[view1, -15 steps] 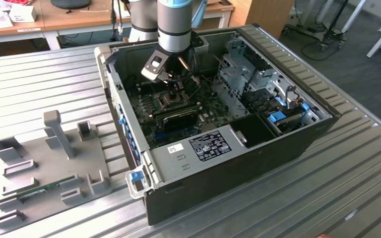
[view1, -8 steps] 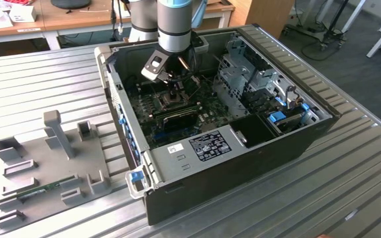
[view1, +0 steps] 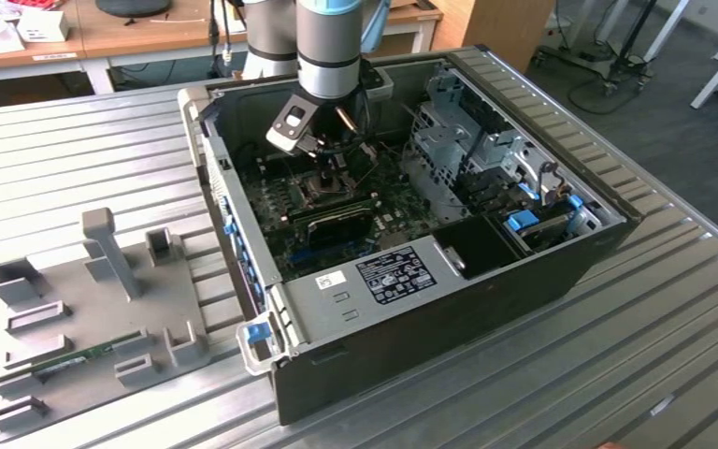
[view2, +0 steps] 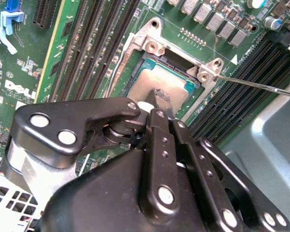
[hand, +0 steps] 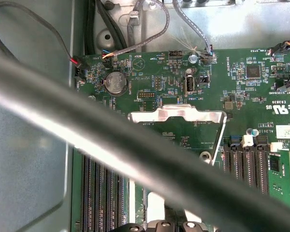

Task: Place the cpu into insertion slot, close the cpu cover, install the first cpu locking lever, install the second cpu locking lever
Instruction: 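Place the cpu into insertion slot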

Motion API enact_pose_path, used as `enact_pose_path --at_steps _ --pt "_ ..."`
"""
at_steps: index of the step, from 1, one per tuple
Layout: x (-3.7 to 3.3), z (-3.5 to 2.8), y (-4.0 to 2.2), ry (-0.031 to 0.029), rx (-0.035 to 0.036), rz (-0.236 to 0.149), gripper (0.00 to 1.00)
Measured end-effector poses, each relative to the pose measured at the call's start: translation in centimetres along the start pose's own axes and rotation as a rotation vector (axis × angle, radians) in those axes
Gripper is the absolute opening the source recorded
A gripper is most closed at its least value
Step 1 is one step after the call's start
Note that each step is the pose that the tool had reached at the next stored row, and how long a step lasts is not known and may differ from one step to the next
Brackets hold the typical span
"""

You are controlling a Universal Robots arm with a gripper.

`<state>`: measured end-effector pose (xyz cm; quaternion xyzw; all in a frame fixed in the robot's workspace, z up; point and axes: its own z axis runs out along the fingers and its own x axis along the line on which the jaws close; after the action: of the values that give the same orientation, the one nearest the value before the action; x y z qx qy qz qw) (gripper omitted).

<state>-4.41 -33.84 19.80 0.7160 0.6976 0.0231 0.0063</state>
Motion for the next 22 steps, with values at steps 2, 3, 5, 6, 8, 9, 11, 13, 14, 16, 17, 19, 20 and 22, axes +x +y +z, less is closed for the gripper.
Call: enact_pose_path --at_steps 2,3,5,6,8,9,11,13,14,16,17,19,20,22 --pt "0.00 0.01 0.00 0.0001 0.0000 0.000 0.11" --pt "0.00 0.01 0.00 0.0001 -0.0001 0.000 0.11" --pt "0.01 -0.01 0.00 0.0003 -0.0002 0.000 0.11" --pt "0.01 -0.04 0.01 0.0006 -0.0005 0.000 0.11" --pt "0.03 -0.13 0.02 0.0015 -0.0010 0.000 0.11" --pt "0.04 -0.20 0.03 0.0019 -0.0012 0.000 0.11" --pt "0.02 -0.44 0.02 0.0004 -0.0002 0.000 0.11" --pt "0.02 -0.68 0.03 0.0004 -0.0002 0.000 0.11" --pt "0.02 -0.82 0.04 0.0002 -0.0001 0.000 0.11" --pt "0.03 -1.13 0.05 0.0002 -0.0002 0.000 0.11" --pt "0.04 -1.29 0.06 0.0003 -0.0002 0.000 0.11" --pt "0.04 -1.65 0.07 0.0001 -0.0001 0.000 0.11" --pt "0.05 -1.86 0.08 0.0001 -0.0001 0.000 0.11" --pt "0.06 -2.28 0.10 0.0000 -0.0001 0.000 0.11"
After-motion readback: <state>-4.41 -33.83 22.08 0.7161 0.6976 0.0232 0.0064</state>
